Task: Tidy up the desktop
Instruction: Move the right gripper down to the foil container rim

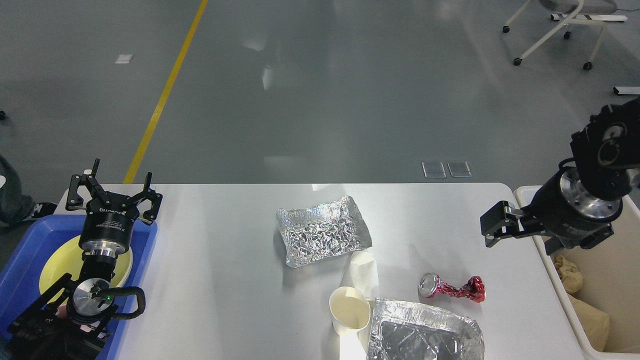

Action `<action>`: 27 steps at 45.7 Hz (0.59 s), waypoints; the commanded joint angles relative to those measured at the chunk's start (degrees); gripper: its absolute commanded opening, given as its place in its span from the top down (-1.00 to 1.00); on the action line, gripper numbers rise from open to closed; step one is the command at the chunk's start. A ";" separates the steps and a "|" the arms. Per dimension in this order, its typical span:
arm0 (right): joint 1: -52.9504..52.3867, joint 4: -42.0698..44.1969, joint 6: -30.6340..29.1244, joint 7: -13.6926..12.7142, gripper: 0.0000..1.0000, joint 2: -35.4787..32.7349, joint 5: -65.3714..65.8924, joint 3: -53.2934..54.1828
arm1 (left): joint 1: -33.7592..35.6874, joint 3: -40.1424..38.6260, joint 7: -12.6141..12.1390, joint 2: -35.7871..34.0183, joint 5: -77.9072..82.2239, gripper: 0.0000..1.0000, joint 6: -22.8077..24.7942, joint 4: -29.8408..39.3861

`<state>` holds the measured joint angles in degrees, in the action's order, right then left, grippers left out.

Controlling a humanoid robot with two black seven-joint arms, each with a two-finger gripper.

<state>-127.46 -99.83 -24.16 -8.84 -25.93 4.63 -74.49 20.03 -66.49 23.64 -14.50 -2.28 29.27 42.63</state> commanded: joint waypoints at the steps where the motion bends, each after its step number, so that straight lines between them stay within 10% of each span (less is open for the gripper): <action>1: 6.16 -0.10 1.66 -0.56 -0.95 -0.35 -1.37 0.66 | 0.01 0.04 0.00 0.00 0.00 -0.94 0.00 0.00; 27: 43.16 2.88 29.95 -0.03 -0.85 0.61 1.26 12.35 | 0.01 0.04 0.09 0.00 0.00 -0.94 -0.09 0.00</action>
<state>-88.39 -98.00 1.05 -8.87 -26.78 4.88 -62.76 20.01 -66.46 23.74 -14.50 -2.29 29.27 42.63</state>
